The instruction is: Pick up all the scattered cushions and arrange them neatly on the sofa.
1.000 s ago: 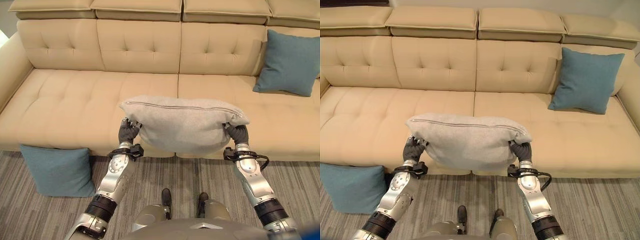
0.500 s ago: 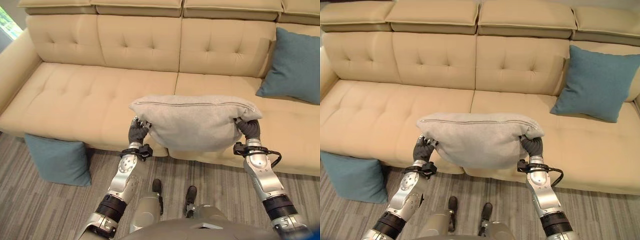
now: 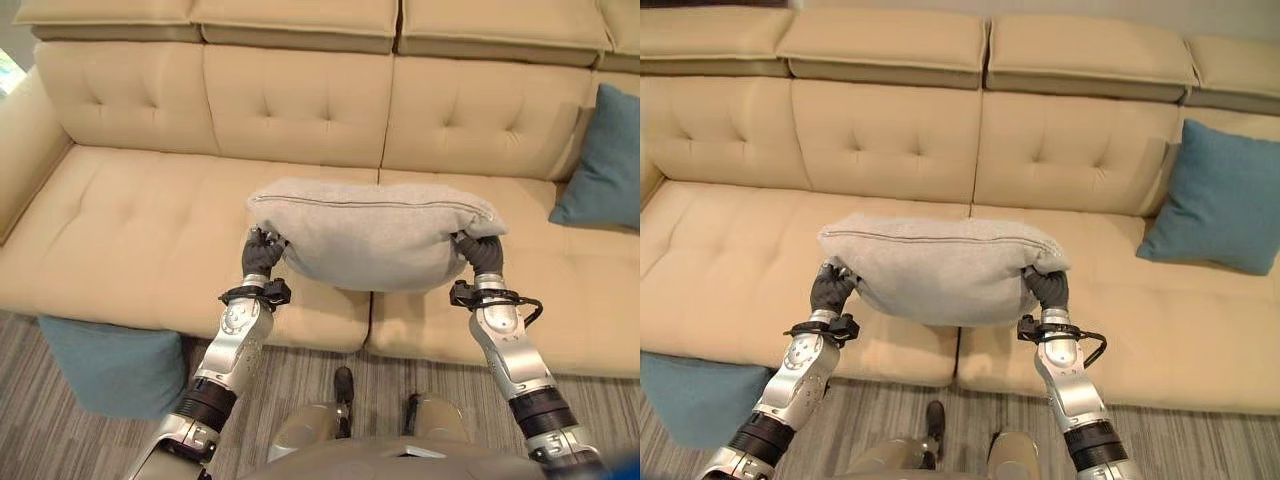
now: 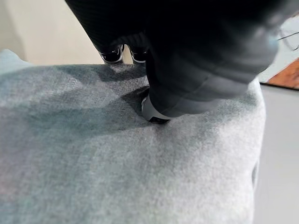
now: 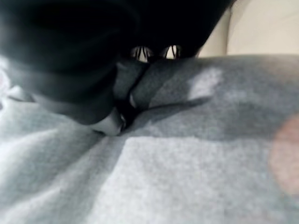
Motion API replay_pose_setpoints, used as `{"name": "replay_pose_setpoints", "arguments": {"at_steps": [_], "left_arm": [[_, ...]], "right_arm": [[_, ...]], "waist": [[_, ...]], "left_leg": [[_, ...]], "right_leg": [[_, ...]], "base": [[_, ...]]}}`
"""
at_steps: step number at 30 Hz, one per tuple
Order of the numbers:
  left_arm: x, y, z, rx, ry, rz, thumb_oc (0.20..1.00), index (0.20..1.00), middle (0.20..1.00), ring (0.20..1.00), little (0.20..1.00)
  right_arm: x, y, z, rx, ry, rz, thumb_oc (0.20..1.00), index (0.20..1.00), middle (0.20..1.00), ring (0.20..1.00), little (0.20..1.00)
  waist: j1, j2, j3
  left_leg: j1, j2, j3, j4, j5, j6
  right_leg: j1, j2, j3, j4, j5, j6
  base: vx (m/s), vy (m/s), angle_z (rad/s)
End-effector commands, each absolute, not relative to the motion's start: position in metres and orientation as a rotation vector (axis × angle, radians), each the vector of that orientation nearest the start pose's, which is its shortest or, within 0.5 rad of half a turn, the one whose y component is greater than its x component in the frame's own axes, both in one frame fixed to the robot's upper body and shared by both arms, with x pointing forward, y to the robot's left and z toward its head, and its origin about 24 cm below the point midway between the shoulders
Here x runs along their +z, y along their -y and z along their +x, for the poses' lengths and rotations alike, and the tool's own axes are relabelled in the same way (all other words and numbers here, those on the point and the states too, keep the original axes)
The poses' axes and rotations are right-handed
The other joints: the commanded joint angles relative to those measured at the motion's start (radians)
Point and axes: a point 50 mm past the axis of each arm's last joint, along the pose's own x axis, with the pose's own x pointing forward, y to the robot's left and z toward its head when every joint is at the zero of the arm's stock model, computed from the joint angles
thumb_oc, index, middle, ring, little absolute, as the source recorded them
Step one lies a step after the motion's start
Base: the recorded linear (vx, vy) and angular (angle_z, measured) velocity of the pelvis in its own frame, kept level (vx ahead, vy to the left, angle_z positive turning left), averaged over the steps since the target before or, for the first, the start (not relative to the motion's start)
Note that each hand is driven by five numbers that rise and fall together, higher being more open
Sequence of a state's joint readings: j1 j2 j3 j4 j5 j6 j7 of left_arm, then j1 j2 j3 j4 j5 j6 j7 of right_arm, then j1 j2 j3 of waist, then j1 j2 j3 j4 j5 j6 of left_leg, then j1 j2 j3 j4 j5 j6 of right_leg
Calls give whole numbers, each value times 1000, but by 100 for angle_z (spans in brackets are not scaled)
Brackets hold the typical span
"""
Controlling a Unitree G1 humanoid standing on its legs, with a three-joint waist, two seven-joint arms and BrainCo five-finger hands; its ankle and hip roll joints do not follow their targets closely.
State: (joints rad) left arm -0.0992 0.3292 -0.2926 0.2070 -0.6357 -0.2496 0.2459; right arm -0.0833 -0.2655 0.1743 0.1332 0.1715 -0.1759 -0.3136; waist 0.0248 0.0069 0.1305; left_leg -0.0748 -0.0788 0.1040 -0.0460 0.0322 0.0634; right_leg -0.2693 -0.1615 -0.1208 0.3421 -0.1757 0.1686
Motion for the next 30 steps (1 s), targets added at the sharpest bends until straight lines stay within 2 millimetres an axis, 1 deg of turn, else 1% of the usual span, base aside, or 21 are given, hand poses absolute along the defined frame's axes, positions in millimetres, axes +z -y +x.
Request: {"name": "replay_pose_setpoints", "arguments": {"at_steps": [1, 2, 3, 4, 7, 9, 11, 13, 16, 18, 19, 20, 21, 23, 26, 27, 28, 30], "left_arm": [[68, -124, 267, -170, 182, -315, 200, 200, 200, 200, 200], [68, -124, 267, -170, 182, -315, 200, 200, 200, 200, 200], [66, -121, 267, -172, 176, -318, 200, 200, 200, 200, 200], [66, -121, 267, -172, 177, -320, 200, 200, 200, 200, 200], [66, -121, 268, -166, 180, -316, 200, 200, 200, 200, 200], [66, -122, 270, -154, 179, -304, 200, 200, 200, 200, 200], [72, -121, 276, -142, 201, -263, 200, 200, 200, 200, 200], [78, -119, 282, -126, 220, -249, 200, 200, 200, 200, 200], [93, -114, 297, -111, 274, -215, 200, 200, 200, 200, 200], [108, -109, 309, -107, 318, -205, 200, 200, 200, 200, 200], [121, -106, 317, -104, 360, -188, 200, 200, 200, 200, 200], [127, -104, 322, -102, 375, -185, 200, 200, 200, 200, 200], [140, -102, 332, -91, 410, -170, 200, 200, 200, 200, 200], [156, -100, 341, -82, 452, -153, 200, 200, 200, 200, 200], [180, -103, 353, -60, 519, -128, 200, 200, 200, 200, 200], [192, -107, 360, -44, 548, -102, 200, 200, 200, 200, 200], [199, -109, 366, -32, 558, -73, 200, 200, 200, 200, 200], [210, -112, 373, -15, 574, -48, 200, 200, 200, 200, 200]], "right_arm": [[95, 142, 278, 14, 363, -51, 200, 200, 200, 200, 200], [95, 142, 278, 14, 363, -51, 200, 200, 200, 200, 200], [94, 146, 277, -6, 364, -56, 200, 200, 200, 200, 200], [94, 147, 277, -10, 364, -60, 200, 200, 200, 200, 200], [93, 154, 276, -30, 356, -71, 200, 200, 200, 200, 200], [90, 157, 275, -35, 343, -83, 200, 200, 200, 200, 200], [89, 159, 274, -43, 335, -103, 200, 200, 200, 200, 200], [90, 158, 277, -53, 337, -106, 200, 200, 200, 200, 200], [100, 152, 288, -63, 369, -102, 200, 200, 200, 200, 200], [114, 144, 300, -62, 411, -82, 200, 200, 200, 200, 200], [127, 138, 309, -63, 452, -63, 200, 200, 200, 200, 200], [136, 134, 314, -64, 480, -51, 200, 200, 200, 200, 200], [151, 126, 323, -67, 523, -32, 200, 200, 200, 200, 200], [167, 119, 332, -67, 565, -34, 200, 200, 200, 200, 200], [195, 117, 344, -85, 634, -66, 200, 200, 200, 200, 200], [208, 118, 351, -100, 659, -90, 200, 200, 200, 200, 200], [217, 119, 357, -112, 668, -119, 200, 200, 200, 200, 200], [228, 117, 365, -116, 680, -146, 200, 200, 200, 200, 200]], "waist": [[-7, -29, -69], [-7, -29, -69], [-12, -40, -72], [-12, -41, -78], [-18, -41, -111], [-21, -37, -119], [-26, -31, -127], [-29, -27, -130], [-38, -19, -124], [-43, -10, -111], [-44, -5, -106], [-45, -1, -105], [-46, 5, -107], [-47, 9, -108], [-57, 11, -130], [-60, 10, -152], [-59, 8, -165], [-57, 6, -168]], "left_leg": [[-30, 51, -24, 92, -93, -74], [-30, 51, -24, 92, -93, -74], [-18, 45, -28, 89, -100, -81], [-10, 47, -30, 80, -99, -85], [27, 60, -32, 34, -93, -101], [51, 69, -32, 9, -86, -107], [80, 81, -28, -31, -70, -115], [80, 87, -24, -41, -64, -120], [53, 97, -16, -41, -57, -127], [17, 102, -14, -41, -47, -129], [-21, 106, -13, -41, -38, -131], [-45, 108, -12, -41, -33, -133], [-93, 114, -14, -41, -20, -138], [-145, 114, -18, -41, -4, -147], [-241, 99, -28, -41, 22, -157], [-281, 88, -35, -41, 32, -162], [-308, 83, -39, -41, 36, -168], [-342, 78, -45, -41, 50, -174]], "right_leg": [[94, 31, -25, -280, 196, 12], [94, 31, -25, -280, 196, 12], [115, 40, -11, -323, 216, 21], [127, 44, -14, -341, 220, 20], [182, 57, -39, -411, 233, 20], [205, 62, -50, -426, 228, 17], [221, 73, -60, -429, 212, 14], [219, 75, -63, -429, 207, 15], [195, 75, -69, -429, 208, 20], [160, 77, -65, -429, 216, 26], [122, 76, -63, -429, 225, 34], [97, 76, -64, -429, 231, 39], [49, 76, -61, -429, 240, 45], [-2, 78, -57, -429, 255, 48], [-98, 83, -56, -429, 285, 48], [-138, 86, -61, -429, 297, 45], [-163, 84, -65, -429, 304, 43], [-196, 82, -69, -429, 311, 41]], "base": [[78, -46, -16], [131, -115, 3], [137, -123, 23], [184, -154, 33], [185, -123, 30], [173, -99, 25], [136, -82, 4], [62, -43, 1], [18, -34, 0], [-75, -13, 3], [-107, -6, 3], [-138, -11, 1], [-134, -8, 2], [-107, -17, 2], [-38, -21, 8], [5, -10, 16], [10, -3, 16], [12, 2, 6]]}}
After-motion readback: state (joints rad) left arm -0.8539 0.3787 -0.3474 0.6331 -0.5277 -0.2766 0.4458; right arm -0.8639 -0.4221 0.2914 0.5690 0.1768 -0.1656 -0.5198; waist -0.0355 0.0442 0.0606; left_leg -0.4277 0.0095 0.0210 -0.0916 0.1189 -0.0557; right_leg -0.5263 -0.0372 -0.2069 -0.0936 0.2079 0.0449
